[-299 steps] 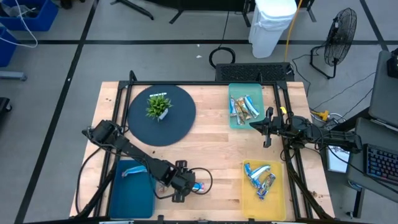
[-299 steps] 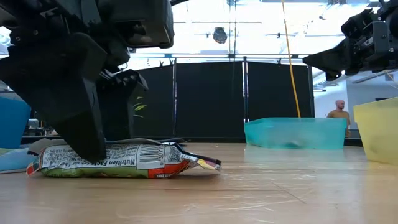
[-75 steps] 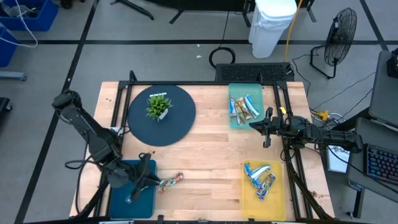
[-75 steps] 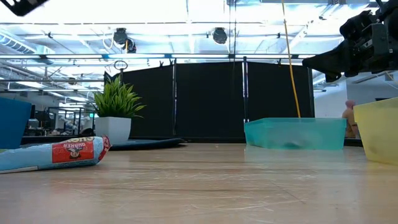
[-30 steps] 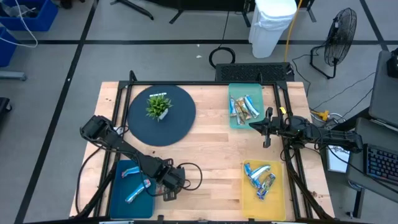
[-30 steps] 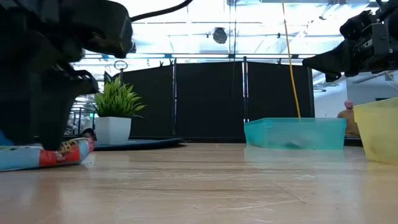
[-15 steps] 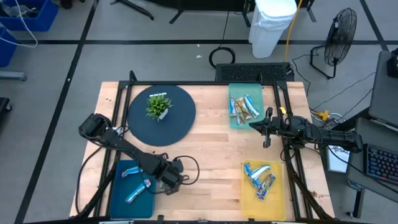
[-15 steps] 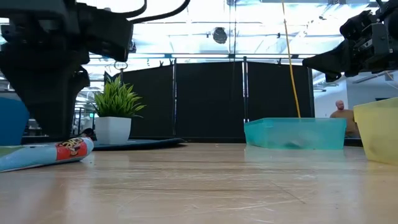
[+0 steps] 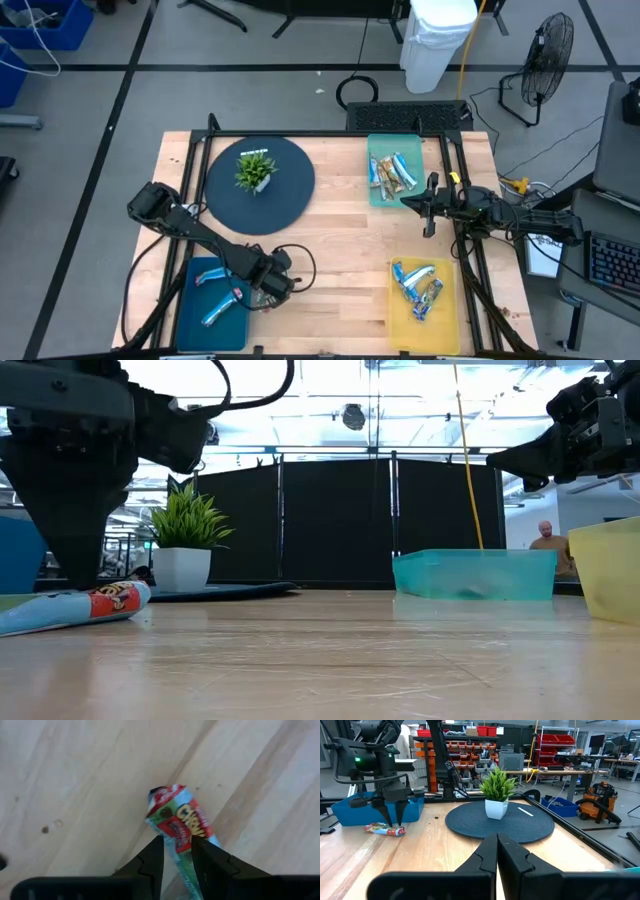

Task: Pick and place Granola Bars by type
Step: Put the red granola bar into the blue bin

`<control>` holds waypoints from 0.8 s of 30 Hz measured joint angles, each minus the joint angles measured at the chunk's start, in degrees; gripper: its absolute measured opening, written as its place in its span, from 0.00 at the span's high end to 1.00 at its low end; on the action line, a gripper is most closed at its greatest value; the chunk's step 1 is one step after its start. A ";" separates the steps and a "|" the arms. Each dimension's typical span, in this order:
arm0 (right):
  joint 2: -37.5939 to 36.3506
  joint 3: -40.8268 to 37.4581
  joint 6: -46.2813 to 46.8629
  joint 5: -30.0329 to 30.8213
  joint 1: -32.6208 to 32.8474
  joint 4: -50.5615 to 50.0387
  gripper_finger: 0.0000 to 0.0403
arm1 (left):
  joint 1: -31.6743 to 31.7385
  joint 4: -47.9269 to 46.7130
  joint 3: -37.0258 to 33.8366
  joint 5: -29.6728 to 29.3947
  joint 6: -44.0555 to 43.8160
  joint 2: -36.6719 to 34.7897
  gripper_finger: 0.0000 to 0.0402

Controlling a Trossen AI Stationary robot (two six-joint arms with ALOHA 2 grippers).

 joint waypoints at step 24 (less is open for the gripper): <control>-0.02 0.00 0.00 0.01 -0.01 0.00 0.99 | -0.07 2.85 -0.04 0.56 6.53 1.71 0.58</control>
